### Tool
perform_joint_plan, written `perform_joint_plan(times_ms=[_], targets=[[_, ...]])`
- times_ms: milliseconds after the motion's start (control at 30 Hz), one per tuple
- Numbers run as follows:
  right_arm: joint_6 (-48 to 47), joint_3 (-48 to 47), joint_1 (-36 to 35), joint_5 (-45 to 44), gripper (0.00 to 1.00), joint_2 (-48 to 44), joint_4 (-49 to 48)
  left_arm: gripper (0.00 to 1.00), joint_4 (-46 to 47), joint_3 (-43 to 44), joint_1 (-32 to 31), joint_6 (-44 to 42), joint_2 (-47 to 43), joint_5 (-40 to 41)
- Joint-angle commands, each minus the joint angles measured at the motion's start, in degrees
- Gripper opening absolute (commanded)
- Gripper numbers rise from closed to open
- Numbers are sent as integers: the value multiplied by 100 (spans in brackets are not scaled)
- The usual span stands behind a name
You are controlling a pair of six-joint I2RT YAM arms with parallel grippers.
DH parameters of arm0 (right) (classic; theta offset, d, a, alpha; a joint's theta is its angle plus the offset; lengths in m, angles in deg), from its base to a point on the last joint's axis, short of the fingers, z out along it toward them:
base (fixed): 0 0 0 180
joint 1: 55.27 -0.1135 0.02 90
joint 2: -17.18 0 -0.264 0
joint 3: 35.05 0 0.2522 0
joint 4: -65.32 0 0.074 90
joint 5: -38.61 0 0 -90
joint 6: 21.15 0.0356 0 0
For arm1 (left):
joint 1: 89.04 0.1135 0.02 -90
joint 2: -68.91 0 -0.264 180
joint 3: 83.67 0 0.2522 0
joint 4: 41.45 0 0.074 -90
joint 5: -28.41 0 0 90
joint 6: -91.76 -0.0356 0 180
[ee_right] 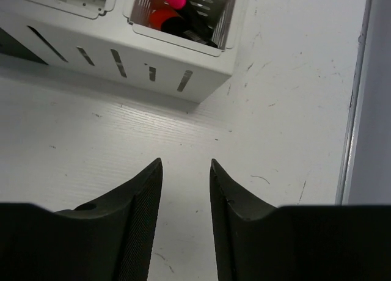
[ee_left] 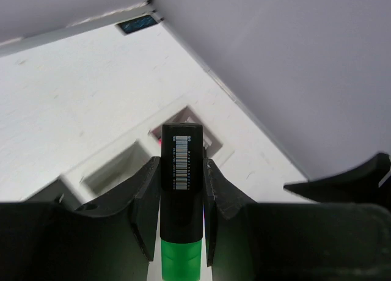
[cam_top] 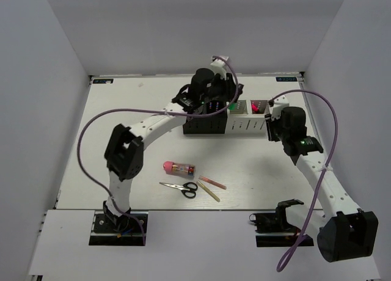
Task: Sort the stationery into containers
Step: Place the stationery into the container
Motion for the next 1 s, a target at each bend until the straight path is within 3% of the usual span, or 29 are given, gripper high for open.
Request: perform_joint_plan(times_ms=[0, 67, 167, 433, 833, 967], targets=[[447, 160, 92, -163, 40, -233, -371, 0, 1470, 509, 16, 748, 614, -799], [483, 240, 136, -58, 40, -277, -354, 0, 2079, 483, 16, 1300, 940, -808], [509, 345, 197, 74, 39, -260, -424, 0, 2932, 1113, 34, 1741, 1529, -782], [509, 433, 268, 198, 39, -295, -564, 0, 3172, 2294, -19, 2411, 2558, -624], [492, 486, 320, 180, 39, -365, -608, 0, 3848, 2320, -265, 2228, 3033, 167], [492, 512, 320, 136, 39, -383, -617, 0, 3595, 2706, -441, 1999, 3235, 334]])
